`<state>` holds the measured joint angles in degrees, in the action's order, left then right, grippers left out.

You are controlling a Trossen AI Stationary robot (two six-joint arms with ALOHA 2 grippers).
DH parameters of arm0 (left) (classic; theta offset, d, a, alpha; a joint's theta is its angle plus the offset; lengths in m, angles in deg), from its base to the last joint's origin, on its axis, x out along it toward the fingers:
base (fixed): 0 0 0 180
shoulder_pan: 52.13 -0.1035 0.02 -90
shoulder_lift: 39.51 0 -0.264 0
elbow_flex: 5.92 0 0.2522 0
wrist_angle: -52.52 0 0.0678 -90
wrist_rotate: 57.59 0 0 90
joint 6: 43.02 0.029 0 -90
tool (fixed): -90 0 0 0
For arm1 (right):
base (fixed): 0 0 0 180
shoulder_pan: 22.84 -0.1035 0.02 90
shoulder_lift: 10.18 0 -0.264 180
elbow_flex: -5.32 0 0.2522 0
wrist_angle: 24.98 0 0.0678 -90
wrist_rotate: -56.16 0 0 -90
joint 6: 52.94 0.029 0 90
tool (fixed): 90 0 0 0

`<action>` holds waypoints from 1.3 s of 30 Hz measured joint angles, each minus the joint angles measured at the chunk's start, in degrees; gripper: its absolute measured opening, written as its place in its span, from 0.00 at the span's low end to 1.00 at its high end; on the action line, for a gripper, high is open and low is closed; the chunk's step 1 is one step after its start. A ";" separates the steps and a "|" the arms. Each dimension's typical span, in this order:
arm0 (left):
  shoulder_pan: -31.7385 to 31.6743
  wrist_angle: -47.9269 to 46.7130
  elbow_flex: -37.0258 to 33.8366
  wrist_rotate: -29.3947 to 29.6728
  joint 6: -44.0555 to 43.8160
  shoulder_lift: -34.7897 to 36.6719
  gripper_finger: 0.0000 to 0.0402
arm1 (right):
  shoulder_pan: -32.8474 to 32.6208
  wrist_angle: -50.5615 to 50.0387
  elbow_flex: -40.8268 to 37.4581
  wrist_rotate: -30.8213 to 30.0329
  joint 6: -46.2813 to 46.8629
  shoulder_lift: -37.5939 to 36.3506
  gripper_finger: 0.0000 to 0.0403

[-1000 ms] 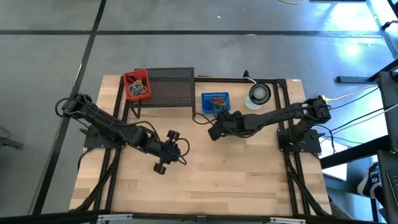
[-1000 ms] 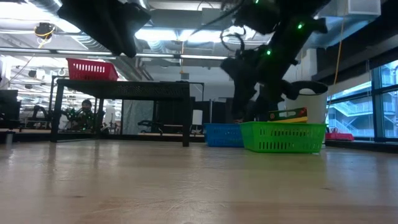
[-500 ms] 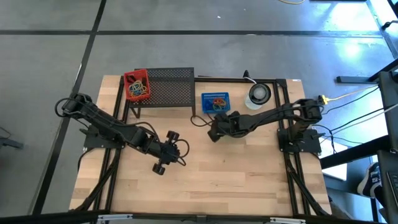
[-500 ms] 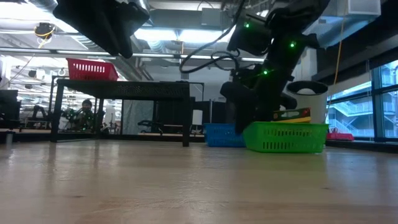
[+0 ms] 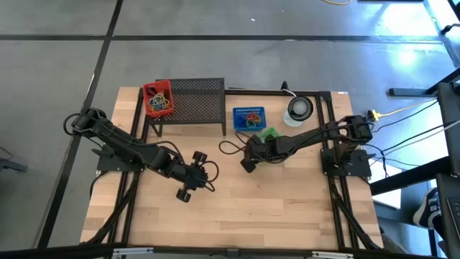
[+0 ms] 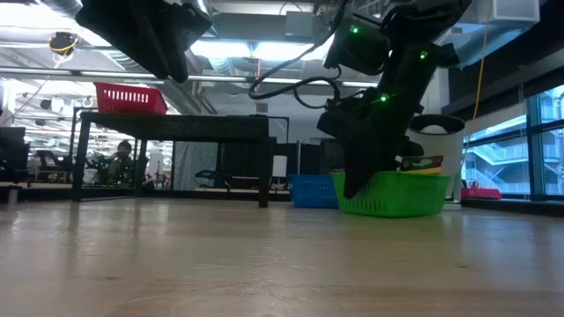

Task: Pick & Place Office Desk Supplies
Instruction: Put the green basket on the shelf

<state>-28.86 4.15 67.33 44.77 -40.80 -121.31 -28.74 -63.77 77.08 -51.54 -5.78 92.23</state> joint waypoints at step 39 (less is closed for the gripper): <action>4.17 -9.25 0.04 0.18 -21.15 8.04 0.24 | -8.12 6.17 31.18 3.66 -31.30 22.69 0.09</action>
<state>-24.69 -5.10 67.37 44.95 -61.95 -113.27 -36.87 -57.60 108.26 -47.89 -37.07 114.91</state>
